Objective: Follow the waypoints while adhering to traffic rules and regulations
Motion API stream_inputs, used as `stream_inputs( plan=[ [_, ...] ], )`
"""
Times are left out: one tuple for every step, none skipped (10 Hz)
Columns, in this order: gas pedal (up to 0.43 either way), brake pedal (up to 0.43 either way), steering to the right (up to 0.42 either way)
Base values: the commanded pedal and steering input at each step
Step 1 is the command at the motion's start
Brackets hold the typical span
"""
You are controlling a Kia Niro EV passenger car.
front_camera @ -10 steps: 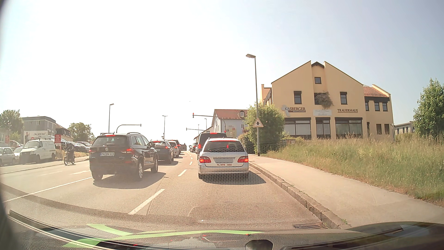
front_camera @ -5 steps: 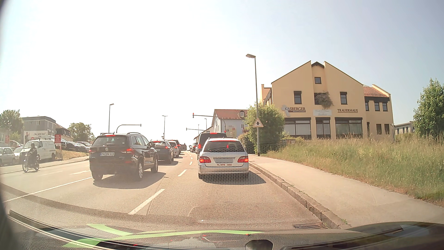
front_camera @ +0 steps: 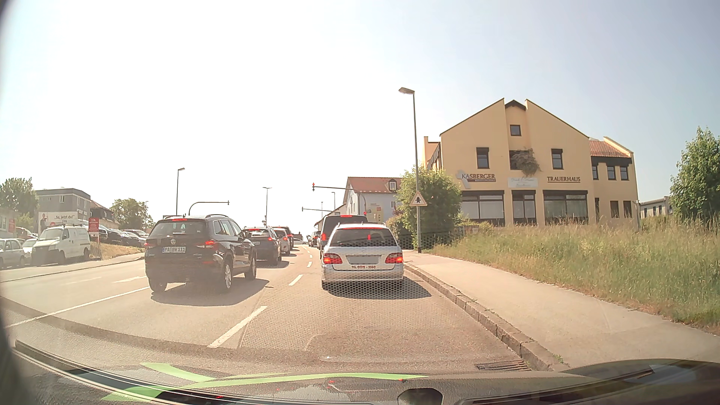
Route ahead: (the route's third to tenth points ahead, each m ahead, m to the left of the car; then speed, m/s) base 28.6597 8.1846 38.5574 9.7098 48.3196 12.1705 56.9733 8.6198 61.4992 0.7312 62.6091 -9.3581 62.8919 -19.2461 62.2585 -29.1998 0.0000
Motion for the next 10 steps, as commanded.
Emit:
stream_inputs(
  plan=[
    [0.000, 0.262, -0.025],
    [0.000, 0.262, -0.025],
    [0.000, 0.262, -0.025],
    [0.000, 0.262, -0.024],
    [0.000, 0.262, -0.024],
    [0.000, 0.262, -0.024],
    [0.000, 0.262, -0.024],
    [0.000, 0.262, -0.025],
    [0.000, 0.262, -0.024],
    [0.000, 0.262, -0.025]
  ],
)
